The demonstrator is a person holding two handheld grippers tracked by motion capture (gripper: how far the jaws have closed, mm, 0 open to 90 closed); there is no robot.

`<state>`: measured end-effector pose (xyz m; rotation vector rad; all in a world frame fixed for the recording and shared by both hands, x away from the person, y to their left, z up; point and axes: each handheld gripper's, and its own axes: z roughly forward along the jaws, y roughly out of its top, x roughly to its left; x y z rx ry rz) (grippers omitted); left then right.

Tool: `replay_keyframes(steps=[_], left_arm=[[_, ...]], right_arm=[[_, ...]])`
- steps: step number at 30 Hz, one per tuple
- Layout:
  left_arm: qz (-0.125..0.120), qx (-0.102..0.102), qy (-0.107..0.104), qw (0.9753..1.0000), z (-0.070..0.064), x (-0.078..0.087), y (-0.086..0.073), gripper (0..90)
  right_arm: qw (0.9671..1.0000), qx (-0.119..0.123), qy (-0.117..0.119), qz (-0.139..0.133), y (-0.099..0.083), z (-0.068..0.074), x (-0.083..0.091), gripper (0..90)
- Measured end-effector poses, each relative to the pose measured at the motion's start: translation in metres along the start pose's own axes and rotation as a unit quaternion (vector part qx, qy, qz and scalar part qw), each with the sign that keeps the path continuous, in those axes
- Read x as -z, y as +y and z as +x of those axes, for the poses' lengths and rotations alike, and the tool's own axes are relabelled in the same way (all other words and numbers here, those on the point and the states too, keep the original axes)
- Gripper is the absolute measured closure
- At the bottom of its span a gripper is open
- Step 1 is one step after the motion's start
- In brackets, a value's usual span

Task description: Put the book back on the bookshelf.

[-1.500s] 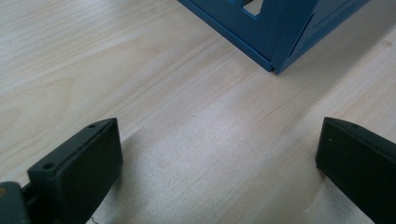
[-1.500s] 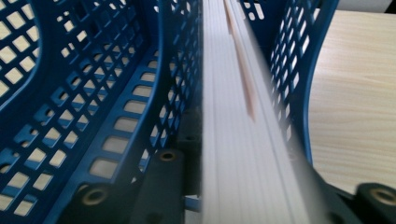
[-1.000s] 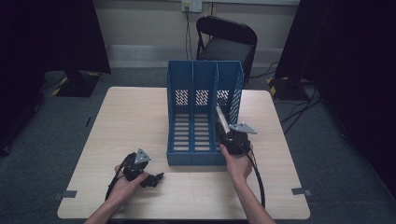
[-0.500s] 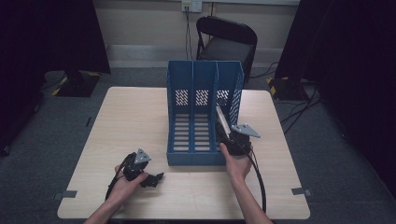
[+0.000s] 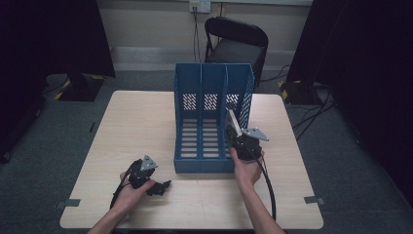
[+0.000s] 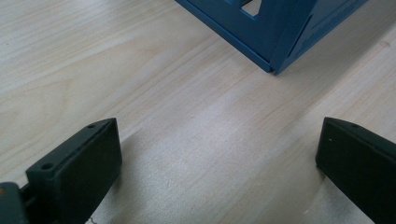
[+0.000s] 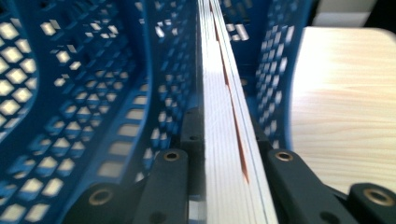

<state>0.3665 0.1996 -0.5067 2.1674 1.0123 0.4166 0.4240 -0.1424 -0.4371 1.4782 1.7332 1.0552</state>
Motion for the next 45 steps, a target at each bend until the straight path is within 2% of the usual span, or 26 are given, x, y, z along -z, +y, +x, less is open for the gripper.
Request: replay_keyframes(steps=[4,13,18,36,39,45], left_arm=[[-0.001,0.000,0.000,1.0000,-0.0001,-0.0001,-0.0001,0.0],[-0.002,0.001,0.001,1.0000,-0.0008,0.0002,-0.0006,0.2],[-0.002,0.001,0.001,1.0000,-0.0008,0.0003,-0.0006,0.2],[-0.002,0.000,0.001,1.0000,-0.0013,0.0009,-0.0012,0.3],[-0.002,0.000,0.001,1.0000,-0.0013,0.0009,-0.0012,0.3],[-0.003,0.000,0.001,1.0000,-0.0019,0.0013,-0.0017,0.3]], right_arm=[[0.9993,-0.012,-0.036,-0.008,-0.0008,-0.0013,0.0010,76.7],[0.9978,-0.010,-0.063,-0.013,0.0030,-0.0078,0.0039,76.7],[0.9961,-0.020,-0.086,-0.008,0.0022,-0.0077,0.0019,76.6],[0.9957,0.000,-0.091,-0.014,0.0054,-0.0081,0.0040,72.1],[0.9961,0.007,-0.087,-0.014,0.0053,-0.0075,0.0037,75.7],[0.9960,-0.001,-0.088,-0.013,0.0056,-0.0070,0.0036,76.1]])
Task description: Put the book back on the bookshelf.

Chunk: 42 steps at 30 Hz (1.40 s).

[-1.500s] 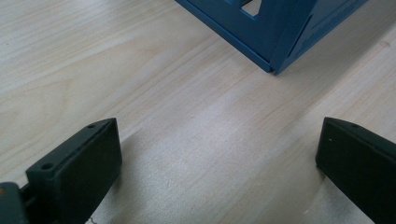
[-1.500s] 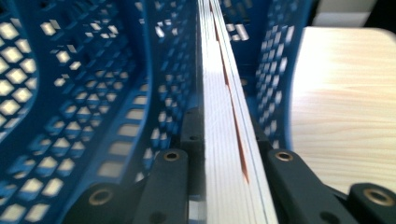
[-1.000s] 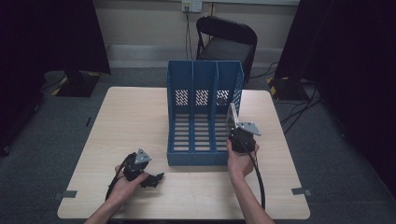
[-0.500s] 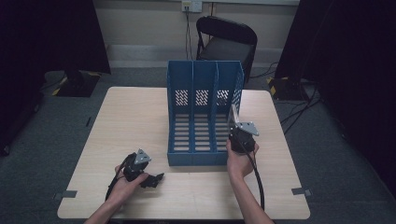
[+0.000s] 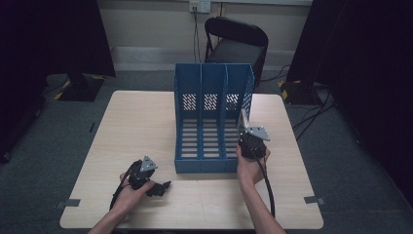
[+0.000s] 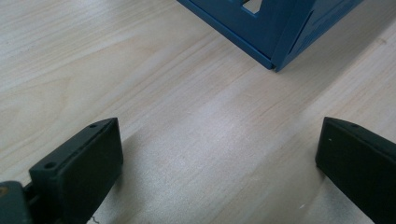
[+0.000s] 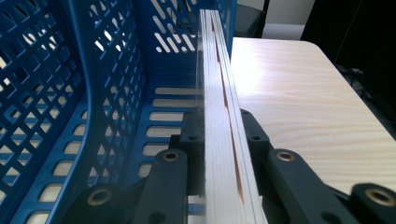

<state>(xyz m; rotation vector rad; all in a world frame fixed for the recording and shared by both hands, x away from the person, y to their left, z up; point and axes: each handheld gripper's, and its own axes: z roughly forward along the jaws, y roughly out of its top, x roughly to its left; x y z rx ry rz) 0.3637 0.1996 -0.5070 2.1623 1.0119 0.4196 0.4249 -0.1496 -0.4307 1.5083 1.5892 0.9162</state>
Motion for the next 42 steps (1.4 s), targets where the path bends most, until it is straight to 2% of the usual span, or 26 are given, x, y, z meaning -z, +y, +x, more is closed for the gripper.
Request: replay_keyframes(steps=[6,10,13,17,22,24,28,33,37,42], left_arm=[[0.000,0.000,0.000,1.0000,0.000,0.000,0.000,0.3],[0.000,0.000,0.000,1.0000,0.000,0.000,0.000,0.3],[0.000,-0.001,0.001,1.0000,0.000,0.000,0.000,0.3],[0.000,0.000,0.000,1.0000,0.000,0.000,0.000,0.3],[0.000,0.000,0.000,1.0000,0.000,0.000,0.000,0.3],[0.000,0.000,0.000,1.0000,0.000,0.000,0.000,0.3],[0.000,0.000,0.000,1.0000,0.000,0.000,0.000,0.3],[0.000,-0.001,0.000,1.0000,0.000,0.000,0.000,0.3],[0.001,-0.001,-0.001,1.0000,0.001,0.000,0.000,0.1],[0.001,-0.001,-0.001,1.0000,0.001,0.000,0.000,0.0]], right_arm=[[1.0000,-0.007,-0.004,0.000,0.000,0.001,0.000,75.4],[1.0000,-0.006,-0.004,0.000,0.000,-0.001,0.000,71.6],[0.9998,-0.019,0.010,-0.003,0.001,-0.004,0.001,69.3],[0.9999,-0.009,0.008,-0.004,0.002,-0.004,0.003,67.5],[0.9998,-0.013,0.011,-0.005,0.002,-0.004,0.003,65.6],[0.9995,-0.023,0.022,0.001,0.003,-0.007,0.002,64.2],[0.9997,-0.014,0.019,-0.004,0.004,-0.007,0.004,62.8],[0.9991,-0.021,0.036,0.000,0.006,-0.010,0.004,58.9],[0.9981,-0.028,0.055,-0.006,0.011,-0.013,0.007,54.7],[0.9964,-0.029,0.079,-0.004,0.013,-0.017,0.010,45.4]])
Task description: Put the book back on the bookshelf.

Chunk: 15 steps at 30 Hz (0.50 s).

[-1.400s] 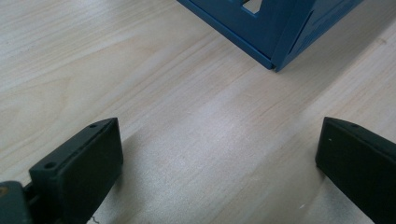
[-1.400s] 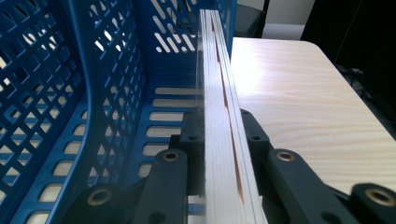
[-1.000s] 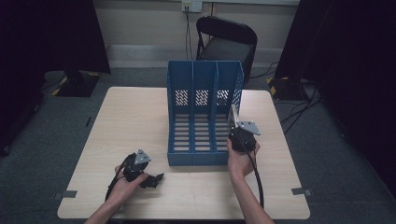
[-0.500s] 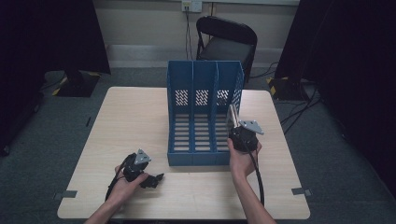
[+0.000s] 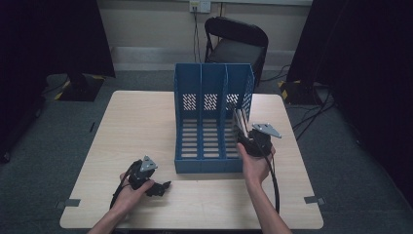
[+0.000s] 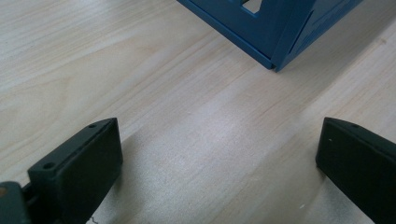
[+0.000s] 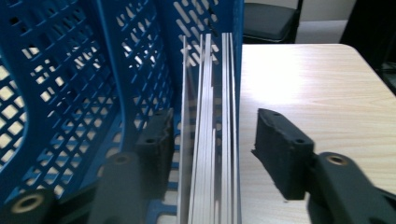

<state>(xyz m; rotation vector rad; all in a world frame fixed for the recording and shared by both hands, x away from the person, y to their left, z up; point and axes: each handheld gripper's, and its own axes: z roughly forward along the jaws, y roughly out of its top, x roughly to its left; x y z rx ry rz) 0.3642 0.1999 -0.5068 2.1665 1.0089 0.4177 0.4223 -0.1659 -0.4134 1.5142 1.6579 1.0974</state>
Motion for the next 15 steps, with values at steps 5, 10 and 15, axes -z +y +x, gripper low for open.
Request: replay_keyframes(steps=[5,10,15], left_arm=[[0.000,0.000,-0.001,1.0000,0.000,0.000,0.000,0.0],[0.000,0.000,-0.001,1.0000,0.000,0.000,0.000,0.0],[0.000,-0.001,-0.002,1.0000,0.001,0.000,0.000,0.0]], right_arm=[[0.9996,0.008,0.029,0.002,-0.001,-0.006,0.004,38.3],[0.9982,0.010,0.058,-0.004,0.000,-0.012,0.012,32.8],[0.9959,0.015,0.089,-0.009,0.000,-0.017,0.020,27.7]])
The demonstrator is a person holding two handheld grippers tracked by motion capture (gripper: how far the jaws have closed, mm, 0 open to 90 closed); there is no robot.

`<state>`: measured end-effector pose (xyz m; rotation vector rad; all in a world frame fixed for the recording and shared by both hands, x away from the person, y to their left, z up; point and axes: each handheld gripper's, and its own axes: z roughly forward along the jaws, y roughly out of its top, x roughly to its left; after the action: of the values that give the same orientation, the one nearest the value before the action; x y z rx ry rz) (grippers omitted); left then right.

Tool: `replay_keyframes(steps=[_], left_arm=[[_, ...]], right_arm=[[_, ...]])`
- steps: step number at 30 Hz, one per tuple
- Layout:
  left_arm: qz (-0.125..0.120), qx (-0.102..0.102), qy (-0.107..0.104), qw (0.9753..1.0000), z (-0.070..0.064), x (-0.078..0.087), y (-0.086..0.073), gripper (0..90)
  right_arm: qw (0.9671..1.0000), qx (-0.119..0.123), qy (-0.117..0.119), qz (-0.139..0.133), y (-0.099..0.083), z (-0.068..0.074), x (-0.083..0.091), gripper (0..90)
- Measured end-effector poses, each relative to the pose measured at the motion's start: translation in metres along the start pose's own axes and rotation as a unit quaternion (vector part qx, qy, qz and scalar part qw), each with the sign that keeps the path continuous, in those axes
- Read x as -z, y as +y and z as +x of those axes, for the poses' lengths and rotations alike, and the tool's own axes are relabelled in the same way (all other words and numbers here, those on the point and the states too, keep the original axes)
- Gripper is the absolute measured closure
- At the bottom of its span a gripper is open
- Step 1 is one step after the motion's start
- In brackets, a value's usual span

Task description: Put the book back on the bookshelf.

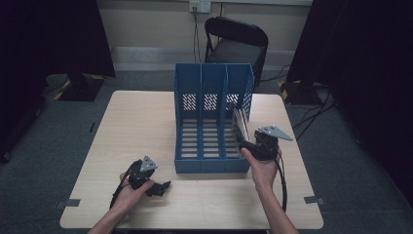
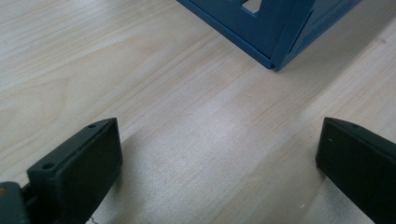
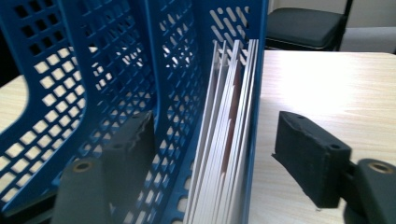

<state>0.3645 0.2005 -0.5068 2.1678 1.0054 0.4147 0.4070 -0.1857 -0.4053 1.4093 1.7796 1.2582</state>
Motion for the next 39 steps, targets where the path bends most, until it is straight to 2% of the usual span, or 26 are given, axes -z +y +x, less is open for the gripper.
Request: replay_keyframes(steps=[4,6,12,14,20,23,26,34,39], left_arm=[[-0.001,0.000,0.000,1.0000,0.000,0.000,0.000,0.0],[-0.001,0.001,-0.001,1.0000,0.001,0.000,0.000,0.0],[0.000,0.003,0.002,1.0000,0.002,0.001,-0.001,0.0],[0.000,0.003,0.002,1.0000,0.002,0.001,-0.001,0.0],[0.000,0.004,0.004,1.0000,0.003,0.001,-0.001,0.0],[0.000,0.004,0.004,1.0000,0.003,0.001,-0.001,0.0],[0.000,0.004,0.004,1.0000,0.003,0.001,-0.001,0.0],[-0.001,0.005,0.005,1.0000,0.003,0.001,-0.001,0.0],[0.000,0.004,0.005,1.0000,0.003,0.001,-0.001,0.0]], right_arm=[[0.9996,0.004,0.027,0.001,-0.004,-0.003,0.007,23.3],[0.9995,0.004,0.033,0.003,-0.004,-0.003,0.008,22.9],[0.9974,0.013,0.070,0.001,-0.010,-0.004,0.017,18.4],[0.9965,0.019,0.081,0.009,-0.015,-0.004,0.022,17.1],[0.9958,0.028,0.085,0.016,-0.023,-0.008,0.034,15.8],[0.9952,0.028,0.090,0.026,-0.029,-0.012,0.040,15.7],[0.9941,0.041,0.092,0.040,-0.035,-0.012,0.042,15.8],[0.9902,0.055,0.111,0.064,-0.047,-0.009,0.051,14.9],[0.9853,0.079,0.114,0.100,-0.056,-0.002,0.049,14.6]])
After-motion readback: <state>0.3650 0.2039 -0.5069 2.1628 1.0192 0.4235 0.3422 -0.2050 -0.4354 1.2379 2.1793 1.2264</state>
